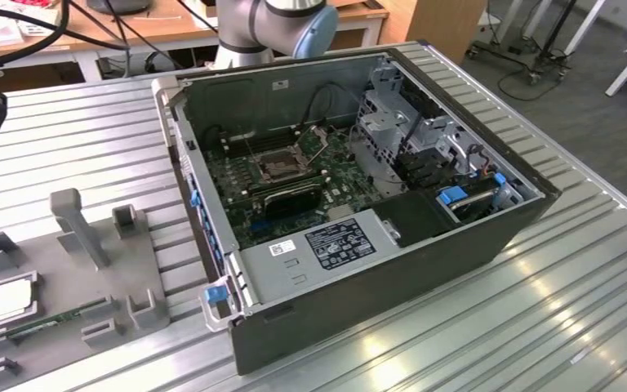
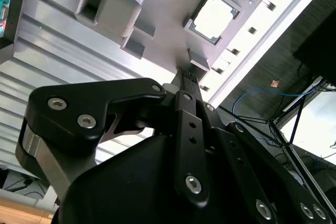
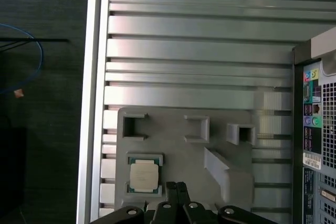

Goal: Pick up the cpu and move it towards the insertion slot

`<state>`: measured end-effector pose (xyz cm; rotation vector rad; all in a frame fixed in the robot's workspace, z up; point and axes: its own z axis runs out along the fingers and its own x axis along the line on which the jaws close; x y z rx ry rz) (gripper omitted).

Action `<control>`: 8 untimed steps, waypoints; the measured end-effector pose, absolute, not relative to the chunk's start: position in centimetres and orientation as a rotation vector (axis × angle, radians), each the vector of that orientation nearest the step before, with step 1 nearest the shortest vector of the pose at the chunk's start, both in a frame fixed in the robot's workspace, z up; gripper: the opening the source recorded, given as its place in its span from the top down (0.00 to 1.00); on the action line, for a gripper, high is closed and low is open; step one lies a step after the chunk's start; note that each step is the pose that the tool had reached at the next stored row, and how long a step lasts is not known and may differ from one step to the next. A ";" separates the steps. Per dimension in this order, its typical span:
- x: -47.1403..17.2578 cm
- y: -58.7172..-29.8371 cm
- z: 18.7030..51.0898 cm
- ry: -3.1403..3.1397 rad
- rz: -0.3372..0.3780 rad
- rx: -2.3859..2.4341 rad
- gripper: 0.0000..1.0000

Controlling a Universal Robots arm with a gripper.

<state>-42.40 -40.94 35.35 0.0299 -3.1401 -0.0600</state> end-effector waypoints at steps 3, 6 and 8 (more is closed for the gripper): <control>-43.0 -40.9 35.3 -3.140 -0.060 0.030 0.89; -43.6 -40.9 35.3 -3.140 -0.060 0.030 0.89; -44.0 -40.9 35.3 -3.140 -0.060 0.030 0.89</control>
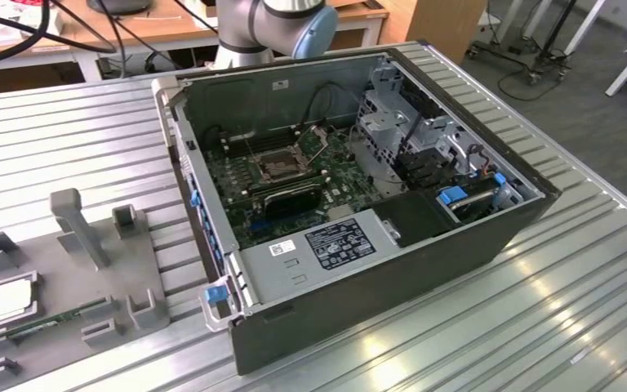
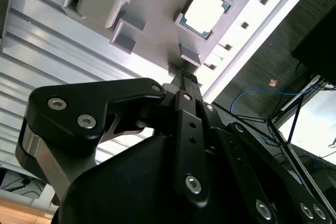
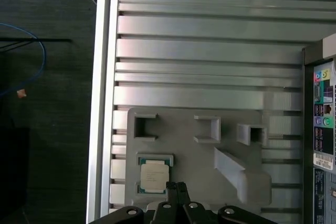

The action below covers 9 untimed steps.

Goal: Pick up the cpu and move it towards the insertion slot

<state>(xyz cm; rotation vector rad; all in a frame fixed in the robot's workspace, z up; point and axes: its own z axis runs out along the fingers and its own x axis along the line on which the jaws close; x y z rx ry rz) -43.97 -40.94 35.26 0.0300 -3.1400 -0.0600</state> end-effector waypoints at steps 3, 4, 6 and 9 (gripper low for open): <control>-44.4 -40.9 35.2 -3.140 -0.060 0.030 0.89; -44.4 -40.9 35.2 -3.140 -0.060 0.030 0.89; -44.5 -40.9 35.2 -3.140 -0.060 0.030 0.89; -44.5 -40.9 35.2 -3.140 -0.060 0.030 0.89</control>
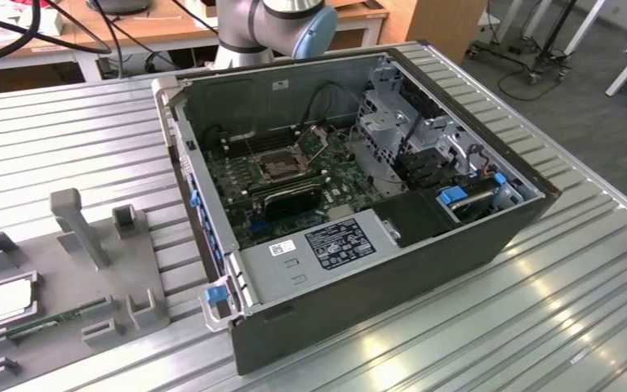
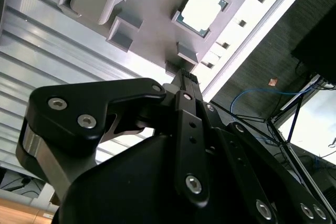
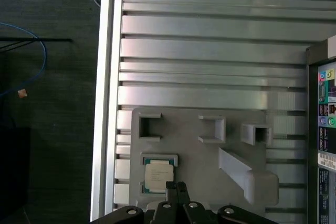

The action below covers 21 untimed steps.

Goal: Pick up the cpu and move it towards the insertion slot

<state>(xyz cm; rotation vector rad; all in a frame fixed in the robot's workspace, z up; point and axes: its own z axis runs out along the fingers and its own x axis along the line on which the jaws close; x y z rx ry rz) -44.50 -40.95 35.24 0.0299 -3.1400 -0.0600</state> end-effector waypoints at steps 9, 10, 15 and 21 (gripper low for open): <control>-44.5 -41.3 35.2 -3.140 -0.060 0.030 0.89; -44.5 -41.4 35.2 -3.140 -0.060 0.030 0.89; -44.5 -41.8 35.2 -3.140 -0.060 0.030 0.89; -44.5 -41.8 35.2 -3.140 -0.060 0.030 0.89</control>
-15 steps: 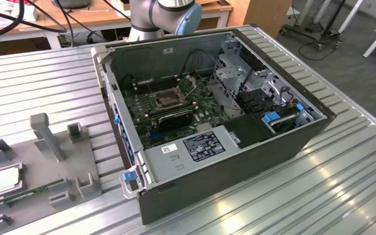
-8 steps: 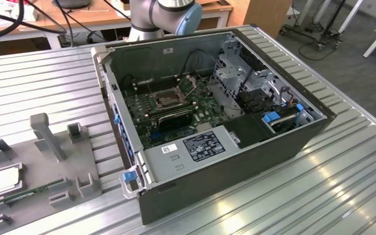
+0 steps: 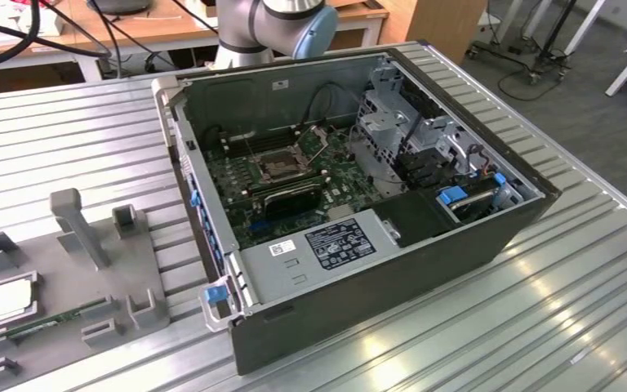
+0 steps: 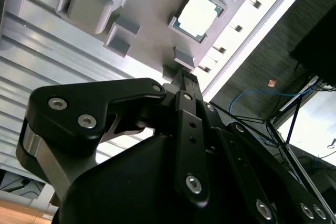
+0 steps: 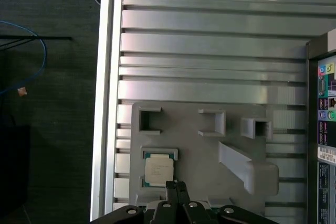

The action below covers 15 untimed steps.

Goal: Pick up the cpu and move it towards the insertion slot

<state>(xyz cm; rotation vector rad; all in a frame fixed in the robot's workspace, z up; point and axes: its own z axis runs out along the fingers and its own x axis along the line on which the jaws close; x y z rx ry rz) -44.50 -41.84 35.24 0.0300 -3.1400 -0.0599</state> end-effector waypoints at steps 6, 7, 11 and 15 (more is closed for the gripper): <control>-44.5 -41.8 35.0 -3.139 -0.060 0.030 0.89; -44.5 -41.8 34.9 -3.138 -0.060 0.030 0.89; -44.5 -41.8 34.2 -3.132 -0.059 0.030 0.89; -44.5 -41.8 33.7 -3.127 -0.057 0.029 0.89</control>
